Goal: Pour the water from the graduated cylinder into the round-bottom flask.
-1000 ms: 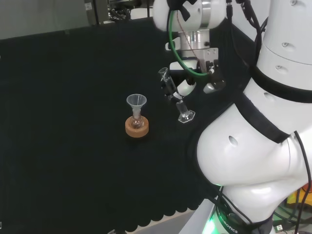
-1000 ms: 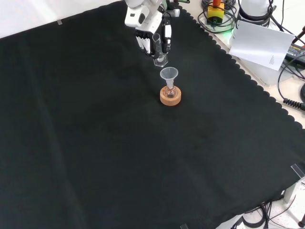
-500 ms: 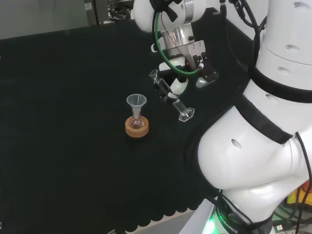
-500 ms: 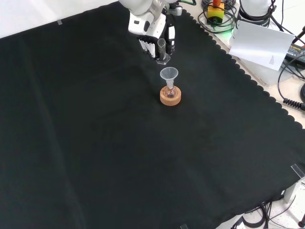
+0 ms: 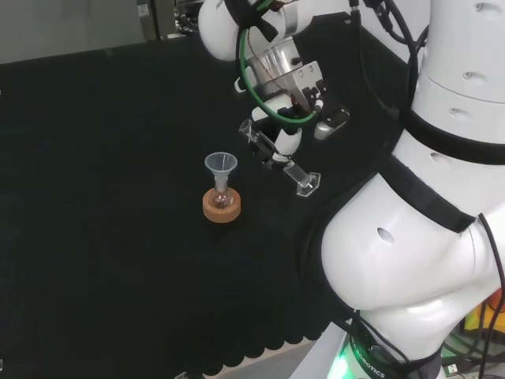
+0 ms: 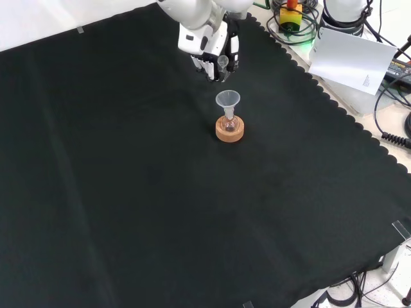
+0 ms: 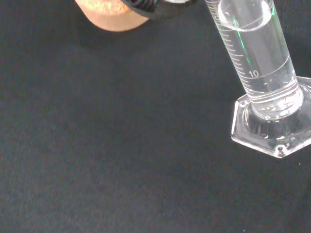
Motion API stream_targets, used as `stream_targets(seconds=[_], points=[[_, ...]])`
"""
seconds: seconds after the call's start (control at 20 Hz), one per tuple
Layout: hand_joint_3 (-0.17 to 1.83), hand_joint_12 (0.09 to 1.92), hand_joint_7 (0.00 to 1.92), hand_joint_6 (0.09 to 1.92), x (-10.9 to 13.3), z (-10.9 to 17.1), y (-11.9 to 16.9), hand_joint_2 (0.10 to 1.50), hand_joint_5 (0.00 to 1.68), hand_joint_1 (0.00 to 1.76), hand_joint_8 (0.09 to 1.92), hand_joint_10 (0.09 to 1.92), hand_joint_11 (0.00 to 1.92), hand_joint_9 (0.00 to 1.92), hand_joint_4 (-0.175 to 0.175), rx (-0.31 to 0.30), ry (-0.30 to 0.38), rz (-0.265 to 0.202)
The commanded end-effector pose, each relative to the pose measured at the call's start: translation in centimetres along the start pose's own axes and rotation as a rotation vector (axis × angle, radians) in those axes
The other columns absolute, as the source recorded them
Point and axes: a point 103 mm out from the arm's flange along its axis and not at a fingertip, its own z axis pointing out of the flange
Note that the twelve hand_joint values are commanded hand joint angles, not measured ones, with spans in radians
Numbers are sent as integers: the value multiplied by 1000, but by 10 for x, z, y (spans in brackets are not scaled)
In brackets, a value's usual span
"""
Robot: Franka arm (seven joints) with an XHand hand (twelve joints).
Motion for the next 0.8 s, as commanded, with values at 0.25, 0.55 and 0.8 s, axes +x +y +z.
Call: stream_targets(seconds=[0.25,0.55,0.8], points=[[50,805,1189,1045,28,-8,15,1106,967,1153,401,115,1163,1353,-175,156,-141,49],[53,801,1192,1047,39,-14,23,1105,967,1153,397,112,1166,1358,-175,226,-188,86],[55,799,1196,1048,42,-22,23,1104,966,1153,394,109,1168,1361,-175,246,-203,101]])
